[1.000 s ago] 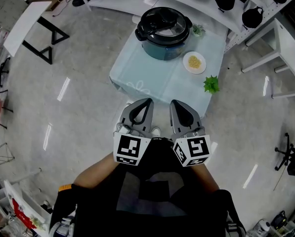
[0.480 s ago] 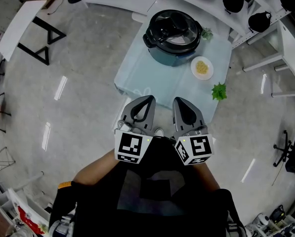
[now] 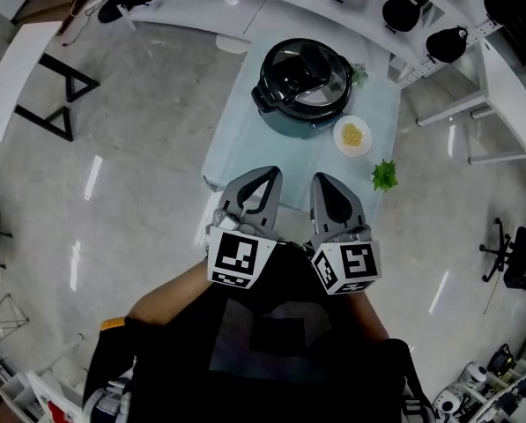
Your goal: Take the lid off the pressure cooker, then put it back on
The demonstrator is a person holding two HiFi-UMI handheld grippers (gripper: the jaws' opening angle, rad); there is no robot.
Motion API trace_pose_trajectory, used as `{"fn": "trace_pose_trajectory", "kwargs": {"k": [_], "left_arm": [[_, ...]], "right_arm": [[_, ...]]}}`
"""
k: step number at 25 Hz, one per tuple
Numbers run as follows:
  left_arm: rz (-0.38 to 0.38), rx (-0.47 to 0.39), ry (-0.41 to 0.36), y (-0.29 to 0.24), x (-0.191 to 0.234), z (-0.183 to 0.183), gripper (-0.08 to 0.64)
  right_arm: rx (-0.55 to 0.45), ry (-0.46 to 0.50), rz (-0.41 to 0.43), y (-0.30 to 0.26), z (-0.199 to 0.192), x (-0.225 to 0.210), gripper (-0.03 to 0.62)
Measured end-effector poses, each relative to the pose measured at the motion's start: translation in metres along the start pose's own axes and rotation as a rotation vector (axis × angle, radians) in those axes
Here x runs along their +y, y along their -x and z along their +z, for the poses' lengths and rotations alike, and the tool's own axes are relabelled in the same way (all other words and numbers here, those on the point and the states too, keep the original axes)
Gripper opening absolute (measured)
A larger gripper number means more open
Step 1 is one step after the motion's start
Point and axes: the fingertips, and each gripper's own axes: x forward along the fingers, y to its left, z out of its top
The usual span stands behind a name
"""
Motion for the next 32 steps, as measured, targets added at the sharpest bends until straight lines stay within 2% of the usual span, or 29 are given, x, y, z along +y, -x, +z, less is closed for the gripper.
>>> {"fn": "trace_pose_trajectory", "kwargs": {"k": [9,16,21,26,32], "left_arm": [[-0.079,-0.026,-0.019,-0.009,0.034,0.014,0.007],[-0.11,-0.03,-0.015,-0.009,0.057,0.013,0.006],[-0.119,-0.019,0.007,-0.011,0.063,0.011,0.007],[-0.122,-0.002,0.002,-0.026,0.059,0.007,0.006],[-0.078,0.024,-0.026,-0.05,0.061,0.01,0.008]], "right_arm": [[-0.01,-0.009,-0.086,-0.027,0.015,0.013,0.015],[-0.014,-0.018,-0.117,-0.046,0.02,0.027,0.015],[0.0,-0.02,-0.128,-0.05,0.021,0.028,0.015],[0.005,-0.04,-0.142,-0.051,0.013,0.011,0.015],[0.005,-0.051,-0.113,-0.069,0.01,-0.017,0.015]]}}
